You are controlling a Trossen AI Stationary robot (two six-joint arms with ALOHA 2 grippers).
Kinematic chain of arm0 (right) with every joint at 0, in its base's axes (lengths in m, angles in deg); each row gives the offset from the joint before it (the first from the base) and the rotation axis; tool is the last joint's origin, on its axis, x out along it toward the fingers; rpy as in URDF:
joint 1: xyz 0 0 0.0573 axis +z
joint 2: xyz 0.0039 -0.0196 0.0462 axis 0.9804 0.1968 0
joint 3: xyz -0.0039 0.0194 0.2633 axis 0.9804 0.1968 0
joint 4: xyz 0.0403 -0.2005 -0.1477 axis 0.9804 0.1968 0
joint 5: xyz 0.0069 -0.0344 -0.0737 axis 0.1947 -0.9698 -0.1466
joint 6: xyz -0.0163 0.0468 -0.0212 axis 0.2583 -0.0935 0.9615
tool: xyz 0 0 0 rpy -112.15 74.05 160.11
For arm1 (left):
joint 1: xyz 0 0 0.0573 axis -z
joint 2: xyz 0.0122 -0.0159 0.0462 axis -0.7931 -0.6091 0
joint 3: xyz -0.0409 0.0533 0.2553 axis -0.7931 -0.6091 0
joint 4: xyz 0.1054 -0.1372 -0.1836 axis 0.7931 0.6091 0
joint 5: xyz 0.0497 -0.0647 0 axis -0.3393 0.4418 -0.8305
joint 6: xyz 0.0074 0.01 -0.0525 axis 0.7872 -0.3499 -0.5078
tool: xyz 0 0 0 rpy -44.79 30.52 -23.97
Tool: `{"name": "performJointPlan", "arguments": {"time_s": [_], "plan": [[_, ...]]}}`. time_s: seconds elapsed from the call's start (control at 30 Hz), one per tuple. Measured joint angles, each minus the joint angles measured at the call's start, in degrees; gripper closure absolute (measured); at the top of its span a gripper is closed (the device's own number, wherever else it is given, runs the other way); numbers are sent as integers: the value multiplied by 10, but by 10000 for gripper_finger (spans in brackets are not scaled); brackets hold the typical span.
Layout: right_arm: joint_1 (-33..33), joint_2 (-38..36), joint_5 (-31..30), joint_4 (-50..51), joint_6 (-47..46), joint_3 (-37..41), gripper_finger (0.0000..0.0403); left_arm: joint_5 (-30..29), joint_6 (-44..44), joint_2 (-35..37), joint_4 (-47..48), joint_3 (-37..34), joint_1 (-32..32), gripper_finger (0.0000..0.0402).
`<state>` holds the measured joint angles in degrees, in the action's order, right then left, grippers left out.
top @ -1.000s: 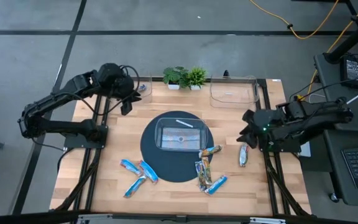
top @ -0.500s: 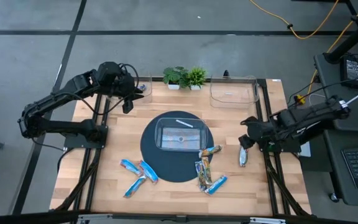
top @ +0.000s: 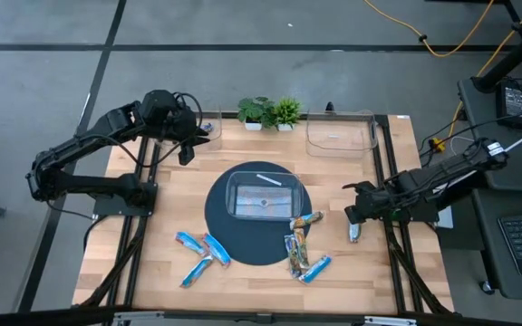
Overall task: Pick and place Granola Bars by type
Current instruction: Put the red granola bar into the top right transparent bin
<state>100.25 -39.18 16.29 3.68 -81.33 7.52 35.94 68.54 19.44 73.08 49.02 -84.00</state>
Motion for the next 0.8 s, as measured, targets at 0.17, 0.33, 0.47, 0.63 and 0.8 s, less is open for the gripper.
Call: {"name": "performJointPlan", "arguments": {"time_s": [0.17,0.33,0.47,0.63,0.8], "plan": [[0,27,0,-8,-1,10,201,0,-1,0,0,0,0,316],[0,70,2,-13,-12,13,201,0,-1,0,0,0,0,316],[0,100,4,-13,-16,13,201,0,-1,0,0,0,0,316],[0,134,4,-18,-28,13,201,0,-1,0,0,0,0,316],[0,166,4,-44,-28,12,201,0,5,0,0,0,0,316]]}}
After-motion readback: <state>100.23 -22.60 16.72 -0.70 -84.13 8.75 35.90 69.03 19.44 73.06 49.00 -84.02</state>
